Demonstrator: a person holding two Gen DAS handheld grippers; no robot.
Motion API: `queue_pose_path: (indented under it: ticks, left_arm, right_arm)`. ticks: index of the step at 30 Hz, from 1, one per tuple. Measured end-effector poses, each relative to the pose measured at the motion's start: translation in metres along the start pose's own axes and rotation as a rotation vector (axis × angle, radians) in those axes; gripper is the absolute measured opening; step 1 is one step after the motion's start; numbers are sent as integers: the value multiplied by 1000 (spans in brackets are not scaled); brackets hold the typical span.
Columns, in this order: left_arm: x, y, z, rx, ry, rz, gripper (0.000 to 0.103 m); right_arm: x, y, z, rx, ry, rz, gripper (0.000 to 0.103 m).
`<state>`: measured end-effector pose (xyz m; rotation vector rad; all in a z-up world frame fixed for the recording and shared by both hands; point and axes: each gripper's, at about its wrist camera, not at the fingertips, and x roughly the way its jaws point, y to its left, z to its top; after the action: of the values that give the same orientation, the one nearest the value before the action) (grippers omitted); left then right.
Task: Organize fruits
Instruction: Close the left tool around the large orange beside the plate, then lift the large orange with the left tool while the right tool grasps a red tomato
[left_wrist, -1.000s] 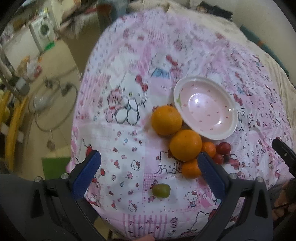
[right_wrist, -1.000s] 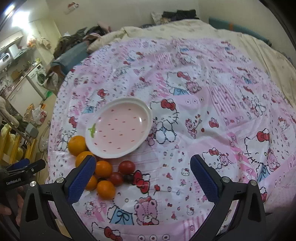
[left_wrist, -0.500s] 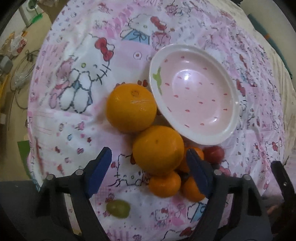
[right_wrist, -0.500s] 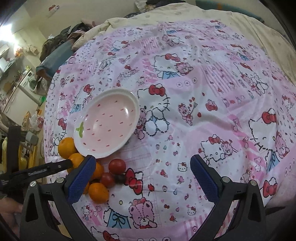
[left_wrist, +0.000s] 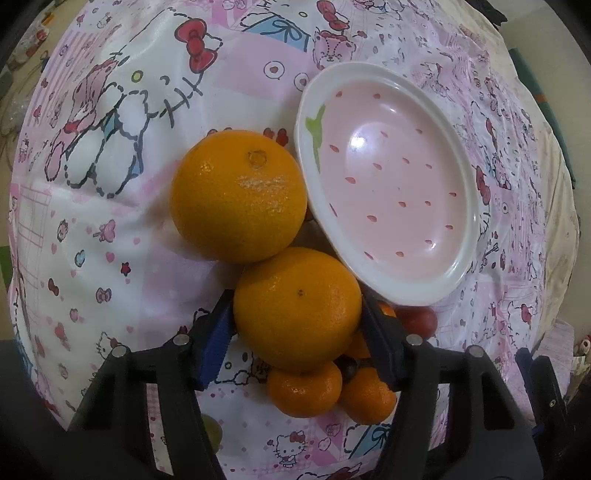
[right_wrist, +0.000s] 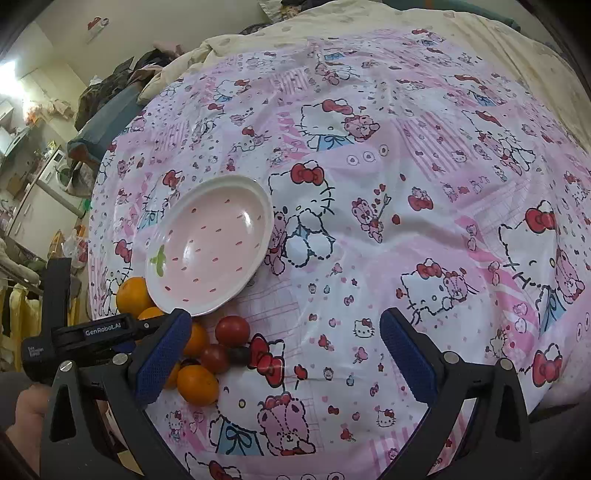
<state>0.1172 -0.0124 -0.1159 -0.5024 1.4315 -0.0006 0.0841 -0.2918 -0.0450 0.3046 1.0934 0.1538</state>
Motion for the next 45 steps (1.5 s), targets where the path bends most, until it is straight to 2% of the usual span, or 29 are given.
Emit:
queue_pose_path:
  ticks: [11,25,30,38,45]
  left_arm:
    - [-25,-15,-14,146,-57,86,56]
    - [-107,-25,-30,369,-266,203,56]
    - [-117,-20,-34,397,-293,215,56]
    - [-110,-15,-40,419,-320,232,56]
    - [-104,-8,-37,387,-289,207,56]
  right_arm:
    - [-2,-1,-1,7,-7,6,103]
    - [-10,-1,-5,4,-27,-4,103]
    - [-11,-3,-6,4,-32,-15,103]
    - [-8,-11,-5,39,-19,-29,103]
    - [-2,-19,1,58,3,-24,103]
